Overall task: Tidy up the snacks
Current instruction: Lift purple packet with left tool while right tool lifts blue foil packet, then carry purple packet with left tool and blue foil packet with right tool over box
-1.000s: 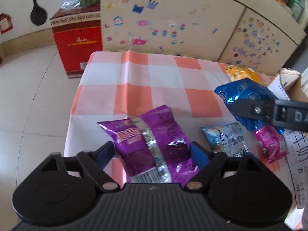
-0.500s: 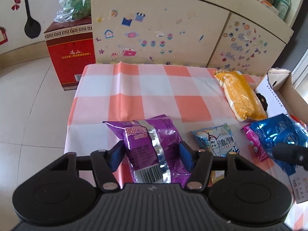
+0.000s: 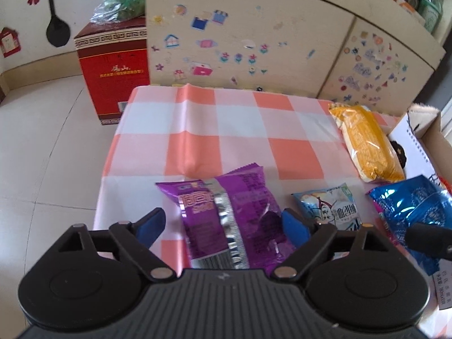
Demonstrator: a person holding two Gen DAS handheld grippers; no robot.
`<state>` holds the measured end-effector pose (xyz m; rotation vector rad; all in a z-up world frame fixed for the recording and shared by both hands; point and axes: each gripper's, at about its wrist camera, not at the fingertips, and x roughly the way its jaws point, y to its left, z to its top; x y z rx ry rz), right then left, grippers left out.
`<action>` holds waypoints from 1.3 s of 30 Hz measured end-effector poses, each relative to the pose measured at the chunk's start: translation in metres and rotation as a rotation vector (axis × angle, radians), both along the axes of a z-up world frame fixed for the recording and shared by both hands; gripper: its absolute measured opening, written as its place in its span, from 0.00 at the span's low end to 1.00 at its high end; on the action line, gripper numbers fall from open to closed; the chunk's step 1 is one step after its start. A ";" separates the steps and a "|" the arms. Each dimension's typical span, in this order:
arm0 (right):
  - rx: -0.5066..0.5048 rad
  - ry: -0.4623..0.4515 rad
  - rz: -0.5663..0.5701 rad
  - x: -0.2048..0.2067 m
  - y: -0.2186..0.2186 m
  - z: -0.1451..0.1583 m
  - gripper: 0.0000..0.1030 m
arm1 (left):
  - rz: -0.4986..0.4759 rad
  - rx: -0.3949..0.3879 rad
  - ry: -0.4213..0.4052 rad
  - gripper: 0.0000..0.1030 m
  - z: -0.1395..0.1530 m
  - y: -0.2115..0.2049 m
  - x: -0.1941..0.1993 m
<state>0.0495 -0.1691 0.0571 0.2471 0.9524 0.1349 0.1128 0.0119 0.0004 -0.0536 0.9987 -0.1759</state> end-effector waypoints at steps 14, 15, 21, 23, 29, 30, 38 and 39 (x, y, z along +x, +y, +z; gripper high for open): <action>-0.004 0.007 0.008 -0.002 -0.003 -0.001 0.73 | -0.033 0.072 -0.041 0.67 -0.002 -0.008 -0.007; -0.006 0.006 0.010 -0.002 -0.003 -0.001 0.73 | -0.038 0.075 -0.045 0.67 -0.001 -0.008 -0.007; -0.021 -0.002 0.011 -0.002 -0.002 0.001 0.73 | -0.047 0.072 -0.071 0.67 0.008 -0.009 -0.011; -0.025 -0.006 0.012 -0.002 -0.002 0.001 0.73 | -0.058 0.077 -0.086 0.67 0.012 -0.011 -0.012; -0.038 -0.026 0.017 -0.004 -0.002 0.006 0.73 | -0.078 0.070 -0.113 0.67 0.021 -0.015 -0.016; -0.041 -0.030 0.018 -0.004 -0.002 0.007 0.73 | -0.081 0.071 -0.119 0.67 0.023 -0.016 -0.016; -0.052 -0.062 0.019 -0.007 -0.005 0.015 0.73 | -0.098 0.048 -0.155 0.67 0.037 -0.024 -0.019; -0.053 -0.068 0.020 -0.007 -0.006 0.016 0.73 | -0.102 0.047 -0.162 0.67 0.039 -0.026 -0.020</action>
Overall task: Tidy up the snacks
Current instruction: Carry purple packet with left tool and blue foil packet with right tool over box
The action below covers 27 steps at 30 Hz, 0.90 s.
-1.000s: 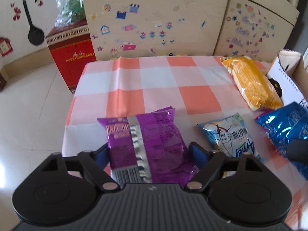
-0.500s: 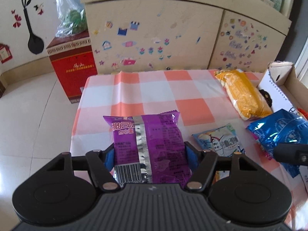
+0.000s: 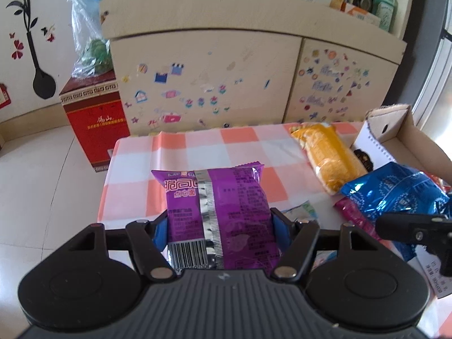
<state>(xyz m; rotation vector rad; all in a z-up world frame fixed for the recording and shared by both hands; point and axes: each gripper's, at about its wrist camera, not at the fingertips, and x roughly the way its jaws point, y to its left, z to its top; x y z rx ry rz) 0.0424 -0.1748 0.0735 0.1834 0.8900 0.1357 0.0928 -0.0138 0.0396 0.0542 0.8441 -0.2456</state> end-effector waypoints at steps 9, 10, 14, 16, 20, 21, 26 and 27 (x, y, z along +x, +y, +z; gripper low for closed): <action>-0.007 -0.041 -0.013 -0.006 -0.009 0.011 0.73 | -0.045 -0.010 -0.054 0.67 0.017 -0.019 -0.006; -0.008 -0.045 -0.016 -0.007 -0.010 0.013 0.73 | -0.049 -0.009 -0.062 0.67 0.019 -0.022 -0.006; -0.013 -0.066 -0.026 -0.011 -0.016 0.019 0.73 | -0.072 -0.012 -0.091 0.67 0.026 -0.034 -0.009; -0.012 -0.078 -0.033 -0.013 -0.020 0.022 0.73 | -0.080 -0.016 -0.103 0.67 0.029 -0.039 -0.010; 0.001 -0.102 -0.057 -0.017 -0.031 0.030 0.73 | -0.098 -0.033 -0.113 0.67 0.034 -0.051 -0.011; 0.003 -0.109 -0.063 -0.018 -0.033 0.032 0.73 | -0.103 -0.036 -0.116 0.67 0.034 -0.054 -0.011; 0.014 -0.138 -0.100 -0.023 -0.050 0.042 0.73 | -0.134 -0.050 -0.131 0.67 0.039 -0.069 -0.014; 0.016 -0.143 -0.111 -0.025 -0.053 0.044 0.73 | -0.141 -0.053 -0.134 0.67 0.040 -0.072 -0.014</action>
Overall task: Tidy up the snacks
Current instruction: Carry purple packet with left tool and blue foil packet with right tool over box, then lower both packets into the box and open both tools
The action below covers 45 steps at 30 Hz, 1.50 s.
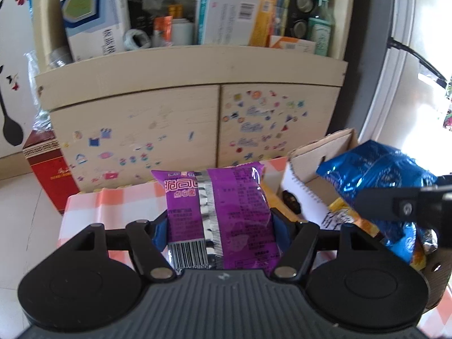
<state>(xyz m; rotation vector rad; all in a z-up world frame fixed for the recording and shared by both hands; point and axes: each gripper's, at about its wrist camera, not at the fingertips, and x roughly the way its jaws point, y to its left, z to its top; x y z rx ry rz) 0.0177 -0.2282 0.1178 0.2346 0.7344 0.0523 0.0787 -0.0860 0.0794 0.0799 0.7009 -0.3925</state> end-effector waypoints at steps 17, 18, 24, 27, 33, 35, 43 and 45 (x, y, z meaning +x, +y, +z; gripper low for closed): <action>0.027 -0.040 -0.191 -0.023 -0.065 0.012 0.73 | -0.170 -0.078 -0.020 0.67 0.017 -0.072 -0.005; 0.028 -0.041 -0.202 -0.025 -0.068 0.012 0.73 | -0.182 -0.079 -0.020 0.67 0.017 -0.077 -0.005; 0.034 -0.038 -0.273 -0.034 -0.086 0.012 0.73 | -0.230 -0.088 0.006 0.67 0.008 -0.100 -0.002; 0.039 -0.033 -0.308 -0.036 -0.093 0.011 0.73 | -0.245 -0.091 0.014 0.67 0.004 -0.110 0.001; 0.050 -0.019 -0.366 -0.038 -0.103 0.007 0.79 | -0.275 -0.108 0.035 0.67 -0.007 -0.126 0.008; 0.046 -0.014 -0.385 -0.038 -0.105 0.006 0.83 | -0.285 -0.112 0.024 0.72 -0.007 -0.128 0.007; 0.040 -0.030 -0.401 -0.040 -0.107 0.010 0.87 | -0.283 -0.128 0.006 0.89 0.013 -0.116 -0.002; 0.036 -0.029 -0.393 -0.040 -0.106 0.010 0.89 | -0.270 -0.123 0.016 0.89 0.017 -0.109 -0.002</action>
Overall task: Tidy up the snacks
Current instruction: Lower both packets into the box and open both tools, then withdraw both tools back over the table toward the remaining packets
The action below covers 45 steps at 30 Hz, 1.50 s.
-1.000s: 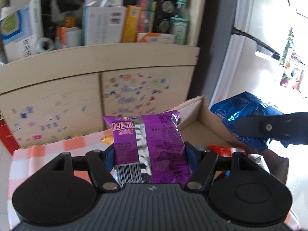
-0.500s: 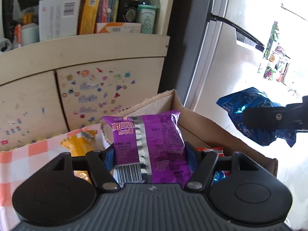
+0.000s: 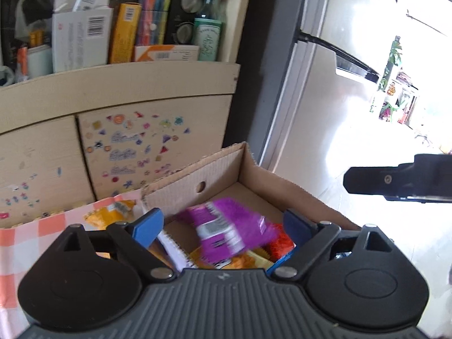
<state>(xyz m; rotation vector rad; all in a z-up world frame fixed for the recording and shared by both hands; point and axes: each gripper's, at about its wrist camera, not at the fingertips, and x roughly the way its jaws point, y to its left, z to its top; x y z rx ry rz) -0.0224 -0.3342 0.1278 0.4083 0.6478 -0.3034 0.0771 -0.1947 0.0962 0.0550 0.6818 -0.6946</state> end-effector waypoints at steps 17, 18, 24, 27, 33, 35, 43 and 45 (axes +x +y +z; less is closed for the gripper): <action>-0.016 0.007 0.151 0.005 0.042 -0.005 0.92 | 0.167 0.058 0.057 0.90 0.011 0.107 -0.018; -0.018 0.007 0.160 0.005 0.045 -0.005 0.92 | 0.177 0.053 0.061 0.91 0.011 0.113 -0.021; -0.005 0.021 0.206 0.000 0.066 -0.011 0.93 | 0.200 0.091 0.070 0.91 0.004 0.136 -0.039; 0.012 0.022 0.217 -0.005 0.073 -0.013 0.93 | 0.220 0.102 0.089 0.91 -0.002 0.146 -0.043; 0.033 0.029 0.260 -0.006 0.091 -0.018 0.93 | 0.286 0.141 0.116 0.91 -0.018 0.164 -0.035; 0.037 0.032 0.262 -0.003 0.095 -0.019 0.93 | 0.311 0.152 0.138 0.91 -0.027 0.166 -0.027; 0.084 0.059 0.277 0.010 0.105 -0.030 0.89 | 0.334 0.179 0.197 0.91 -0.061 0.144 -0.001; 0.094 0.069 0.279 0.014 0.106 -0.033 0.87 | 0.336 0.187 0.207 0.91 -0.069 0.138 0.004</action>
